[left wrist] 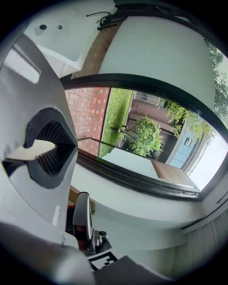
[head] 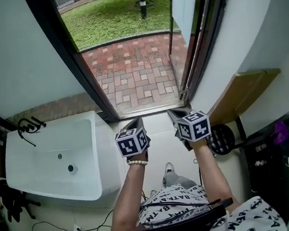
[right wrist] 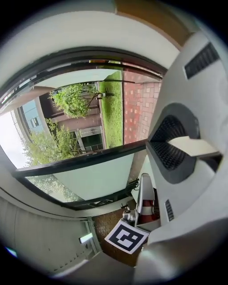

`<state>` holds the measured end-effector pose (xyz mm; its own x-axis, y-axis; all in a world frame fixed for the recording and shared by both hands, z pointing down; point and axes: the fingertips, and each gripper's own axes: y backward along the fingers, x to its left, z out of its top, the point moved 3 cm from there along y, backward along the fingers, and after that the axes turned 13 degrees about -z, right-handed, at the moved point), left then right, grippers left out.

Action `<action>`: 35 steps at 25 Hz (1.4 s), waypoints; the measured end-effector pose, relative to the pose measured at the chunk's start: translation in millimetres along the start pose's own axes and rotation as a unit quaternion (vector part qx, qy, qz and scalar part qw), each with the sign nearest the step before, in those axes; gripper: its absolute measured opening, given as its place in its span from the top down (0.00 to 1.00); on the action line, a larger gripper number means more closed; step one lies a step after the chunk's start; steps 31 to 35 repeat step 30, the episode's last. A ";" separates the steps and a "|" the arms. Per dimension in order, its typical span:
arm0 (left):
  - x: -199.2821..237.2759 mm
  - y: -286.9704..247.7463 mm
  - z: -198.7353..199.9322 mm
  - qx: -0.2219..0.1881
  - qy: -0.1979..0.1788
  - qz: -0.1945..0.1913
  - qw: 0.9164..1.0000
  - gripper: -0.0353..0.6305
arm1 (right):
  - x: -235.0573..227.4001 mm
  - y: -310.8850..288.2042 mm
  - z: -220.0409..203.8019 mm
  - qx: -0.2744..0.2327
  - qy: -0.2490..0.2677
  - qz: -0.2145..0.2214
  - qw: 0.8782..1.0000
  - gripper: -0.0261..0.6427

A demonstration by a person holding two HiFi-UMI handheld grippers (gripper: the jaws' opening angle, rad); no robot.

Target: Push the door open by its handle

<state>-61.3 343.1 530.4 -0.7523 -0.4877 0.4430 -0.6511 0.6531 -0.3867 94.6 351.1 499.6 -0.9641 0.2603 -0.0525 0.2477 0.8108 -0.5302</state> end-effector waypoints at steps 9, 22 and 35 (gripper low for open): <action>-10.7 44.2 -4.9 -0.021 -0.016 0.004 1.000 0.97 | 18.2 34.2 -14.2 -0.018 -0.012 -0.016 1.000 0.94; -19.7 50.0 1.0 -0.037 -0.011 -0.016 0.999 0.97 | 28.5 45.8 -14.3 -0.026 -0.006 -0.013 1.000 0.94; -16.6 47.9 10.4 -0.046 -0.011 -0.020 0.999 0.97 | 31.6 42.8 -4.6 -0.037 -0.003 -0.011 0.999 0.94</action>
